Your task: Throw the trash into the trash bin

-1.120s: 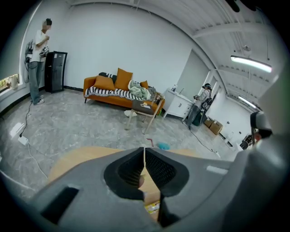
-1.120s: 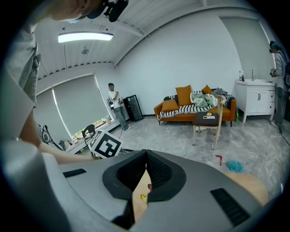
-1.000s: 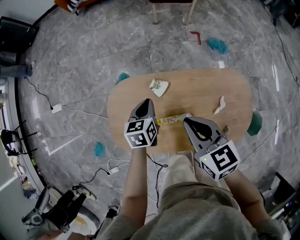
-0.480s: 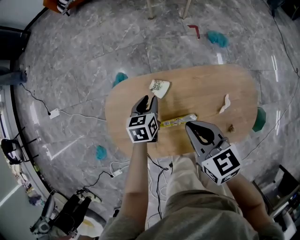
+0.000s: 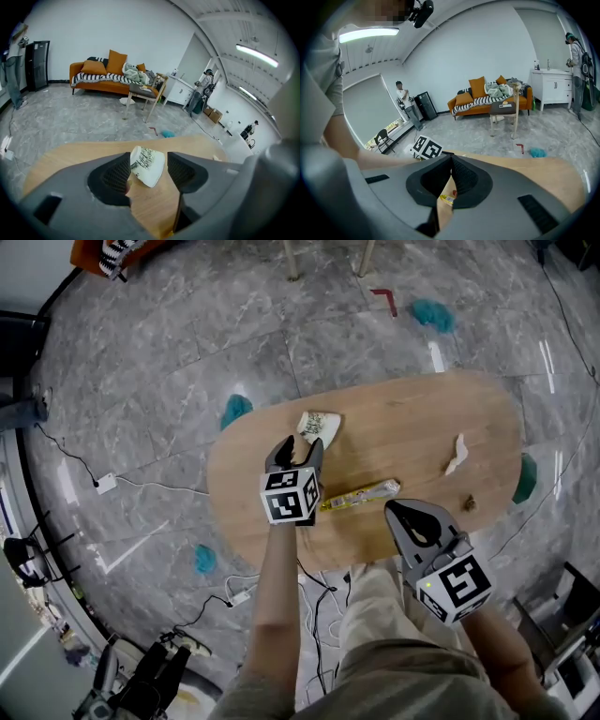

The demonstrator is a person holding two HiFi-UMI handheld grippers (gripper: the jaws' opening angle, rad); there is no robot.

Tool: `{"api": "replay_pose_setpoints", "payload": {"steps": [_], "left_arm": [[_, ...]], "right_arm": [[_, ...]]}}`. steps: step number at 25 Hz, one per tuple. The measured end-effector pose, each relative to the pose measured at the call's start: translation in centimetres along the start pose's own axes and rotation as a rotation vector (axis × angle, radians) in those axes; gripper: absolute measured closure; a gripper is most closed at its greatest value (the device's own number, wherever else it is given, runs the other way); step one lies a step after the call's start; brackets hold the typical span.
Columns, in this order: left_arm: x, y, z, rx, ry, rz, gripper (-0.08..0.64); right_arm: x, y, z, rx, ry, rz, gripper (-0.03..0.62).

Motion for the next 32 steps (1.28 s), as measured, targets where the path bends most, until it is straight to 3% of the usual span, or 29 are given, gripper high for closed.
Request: {"api": "replay_pose_setpoints", "payload": {"steps": [16, 22, 32], "left_arm": [[-1.4, -6.4, 0.7, -0.083, -0.137, 0.026, 0.285], [-1.7, -6.9, 0.8, -0.102, -0.145, 0.011, 0.290], [-1.3, -6.3, 0.4, -0.097, -0.119, -0.015, 0.433]], "right_arm": [[2.1, -1.8, 3.0, -0.040, -0.106, 0.022, 0.583], [2.4, -2.0, 3.1, -0.037, -0.119, 0.029, 0.584], [2.5, -1.6, 3.0, -0.029, -0.115, 0.033, 0.583]]}}
Point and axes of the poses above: the fingertips, and each gripper's own axes: y backward along the fingers, x to its right, z out of its underside, the point moved 8 cm from there along y, backward along the fingers, and after that the axes turned 2 degrees about -z, right-handed, at the moved point
